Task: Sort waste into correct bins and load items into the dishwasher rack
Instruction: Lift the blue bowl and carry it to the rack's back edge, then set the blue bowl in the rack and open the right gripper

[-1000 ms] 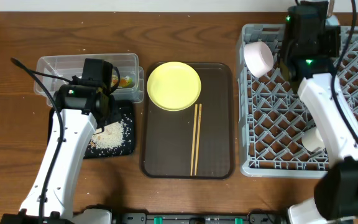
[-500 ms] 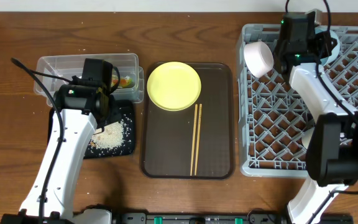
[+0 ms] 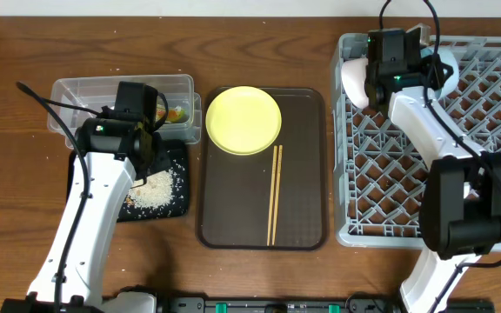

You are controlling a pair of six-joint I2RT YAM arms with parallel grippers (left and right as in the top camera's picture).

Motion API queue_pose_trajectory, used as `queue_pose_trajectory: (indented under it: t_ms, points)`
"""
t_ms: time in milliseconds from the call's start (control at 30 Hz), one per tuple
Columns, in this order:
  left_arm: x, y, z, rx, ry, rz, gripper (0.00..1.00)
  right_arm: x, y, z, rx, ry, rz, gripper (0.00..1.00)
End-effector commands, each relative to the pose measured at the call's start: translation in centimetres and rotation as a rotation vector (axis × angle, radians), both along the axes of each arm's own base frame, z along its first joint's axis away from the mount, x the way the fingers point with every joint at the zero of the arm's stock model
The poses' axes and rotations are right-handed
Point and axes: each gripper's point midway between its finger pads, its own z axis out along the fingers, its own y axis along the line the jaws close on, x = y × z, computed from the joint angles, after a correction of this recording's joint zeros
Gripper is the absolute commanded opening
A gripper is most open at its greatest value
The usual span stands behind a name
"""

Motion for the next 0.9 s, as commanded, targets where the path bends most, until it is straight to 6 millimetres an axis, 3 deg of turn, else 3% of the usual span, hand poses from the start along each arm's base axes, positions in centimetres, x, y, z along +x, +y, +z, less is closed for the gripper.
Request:
queue_pose_trajectory:
  t_ms: [0, 167, 400, 467, 667, 867]
  points:
    - [-0.1, 0.0, -0.2, -0.001, 0.006, 0.013, 0.58, 0.9, 5.1, -6.7, 0.338, -0.002, 0.110, 0.01]
    - [-0.1, 0.0, -0.2, -0.001, 0.006, 0.013, 0.58, -0.9, 6.8, -9.5, 0.518, 0.051, 0.076, 0.02]
    - [-0.1, 0.0, -0.2, -0.001, 0.006, 0.013, 0.58, -3.2, 9.2, -11.6, 0.656, 0.163, 0.068, 0.14]
    - [-0.1, 0.0, -0.2, -0.001, 0.006, 0.013, 0.58, -3.8, 9.2, -11.8, 0.668, 0.159, 0.035, 0.19]
    - [-0.1, 0.0, -0.2, -0.001, 0.007, 0.013, 0.58, -4.4, 9.5, -11.9, 0.695, 0.173, 0.020, 0.20]
    - [-0.2, 0.1, -0.2, -0.001, 0.011, 0.013, 0.58, -4.1, 9.4, -9.3, 0.706, 0.114, 0.039, 0.25]
